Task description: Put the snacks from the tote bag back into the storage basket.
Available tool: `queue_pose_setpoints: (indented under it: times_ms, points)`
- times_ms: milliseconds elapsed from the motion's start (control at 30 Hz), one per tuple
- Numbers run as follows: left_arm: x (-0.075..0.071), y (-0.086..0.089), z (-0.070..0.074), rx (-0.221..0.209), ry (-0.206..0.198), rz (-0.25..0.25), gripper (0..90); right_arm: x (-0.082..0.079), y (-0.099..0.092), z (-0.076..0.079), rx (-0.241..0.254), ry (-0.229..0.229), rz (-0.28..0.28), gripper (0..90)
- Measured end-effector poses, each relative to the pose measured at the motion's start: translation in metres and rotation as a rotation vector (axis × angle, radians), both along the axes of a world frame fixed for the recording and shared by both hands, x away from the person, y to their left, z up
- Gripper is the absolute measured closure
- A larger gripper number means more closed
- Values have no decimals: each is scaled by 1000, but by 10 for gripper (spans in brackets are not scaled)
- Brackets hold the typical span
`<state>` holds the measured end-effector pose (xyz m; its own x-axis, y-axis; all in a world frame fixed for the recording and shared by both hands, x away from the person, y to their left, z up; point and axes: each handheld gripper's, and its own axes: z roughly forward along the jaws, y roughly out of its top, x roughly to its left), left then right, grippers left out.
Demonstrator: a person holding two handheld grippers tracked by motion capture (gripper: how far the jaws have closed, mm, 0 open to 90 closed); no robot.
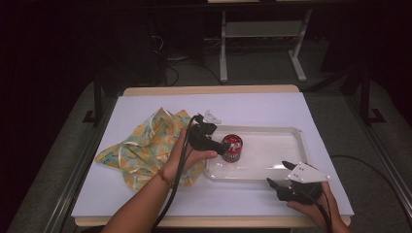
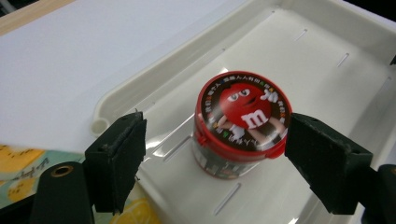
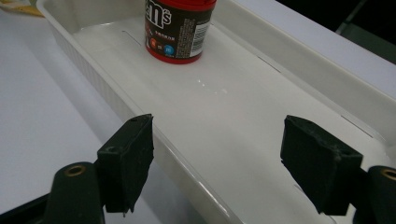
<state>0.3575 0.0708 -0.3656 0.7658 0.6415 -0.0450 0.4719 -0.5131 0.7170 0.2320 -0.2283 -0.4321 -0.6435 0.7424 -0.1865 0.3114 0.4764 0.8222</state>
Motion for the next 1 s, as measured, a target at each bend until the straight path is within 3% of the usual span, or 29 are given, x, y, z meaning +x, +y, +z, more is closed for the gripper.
queue_pose_setpoints:
  times_ms: [400,600,1000]
  points:
    - [-3,23,4,26,-22,-9,205,0,0,0,0,1,-1,249]
    - [-5,36,3,14,-36,-25,205,0,0,0,2,1,-3,249]
    - [-8,62,-3,40,-42,-25,194,1,0,0,-1,1,-4,250]
